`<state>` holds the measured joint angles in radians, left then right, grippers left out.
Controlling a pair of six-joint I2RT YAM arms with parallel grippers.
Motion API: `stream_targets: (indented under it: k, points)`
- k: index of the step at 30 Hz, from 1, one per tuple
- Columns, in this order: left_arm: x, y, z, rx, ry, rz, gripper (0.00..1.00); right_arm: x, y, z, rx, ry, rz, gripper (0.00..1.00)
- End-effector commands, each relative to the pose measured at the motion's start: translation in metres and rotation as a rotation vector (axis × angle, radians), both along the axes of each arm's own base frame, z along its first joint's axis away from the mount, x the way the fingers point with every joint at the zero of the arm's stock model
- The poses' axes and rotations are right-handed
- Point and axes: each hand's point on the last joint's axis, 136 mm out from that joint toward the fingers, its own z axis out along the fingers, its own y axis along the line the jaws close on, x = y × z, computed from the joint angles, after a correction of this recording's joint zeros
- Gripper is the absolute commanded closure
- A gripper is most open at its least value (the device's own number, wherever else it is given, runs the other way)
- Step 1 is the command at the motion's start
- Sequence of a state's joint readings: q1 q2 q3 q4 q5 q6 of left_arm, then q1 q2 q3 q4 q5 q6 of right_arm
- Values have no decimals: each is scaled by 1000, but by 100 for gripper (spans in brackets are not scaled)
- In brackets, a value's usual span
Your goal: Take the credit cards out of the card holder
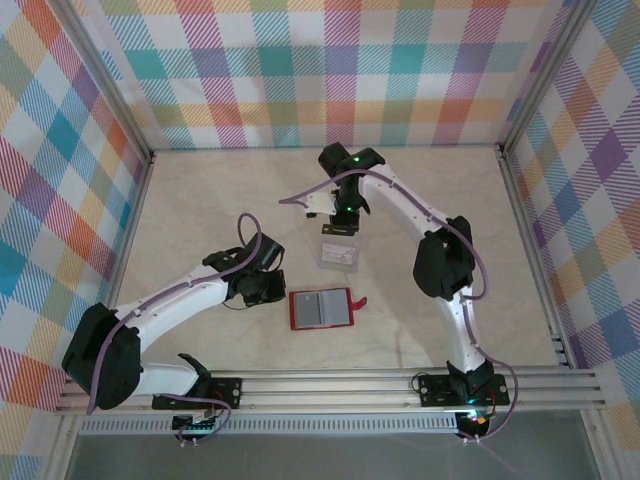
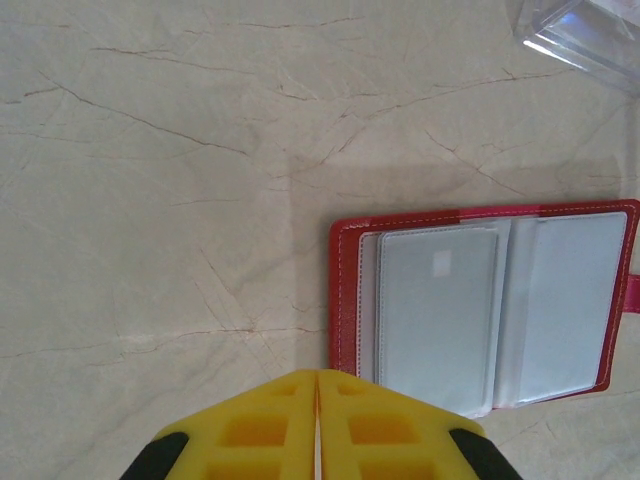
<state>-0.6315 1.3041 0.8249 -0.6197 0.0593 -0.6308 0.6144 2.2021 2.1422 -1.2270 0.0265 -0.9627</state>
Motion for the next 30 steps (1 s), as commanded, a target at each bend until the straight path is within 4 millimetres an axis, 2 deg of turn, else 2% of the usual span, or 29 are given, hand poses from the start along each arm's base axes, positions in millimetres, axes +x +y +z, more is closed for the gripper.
stream_targets:
  k: [1,9,17,19,21,23,30]
  points:
    - [0,4,1,-10,-11,1,90,-5,-7,-3,-26,49,8,100]
    - [0,5,0,-12,-3,7,90,-6,-6,-23,-36,101,-8,100]
    - [0,6,3,-6,1,3,90,-23,-1,-34,-9,205,-9,100]
    - [1,6,4,-7,1,1,90,-24,-1,-35,-7,214,-11,96]
    - [1,6,4,-8,3,3,90,-17,-1,-36,-14,176,-20,84]
    - [2,5,5,-7,5,-1,89,-8,0,-33,-2,129,-31,78]
    - [2,5,7,-4,10,-3,89,26,4,-14,33,-81,-44,73]
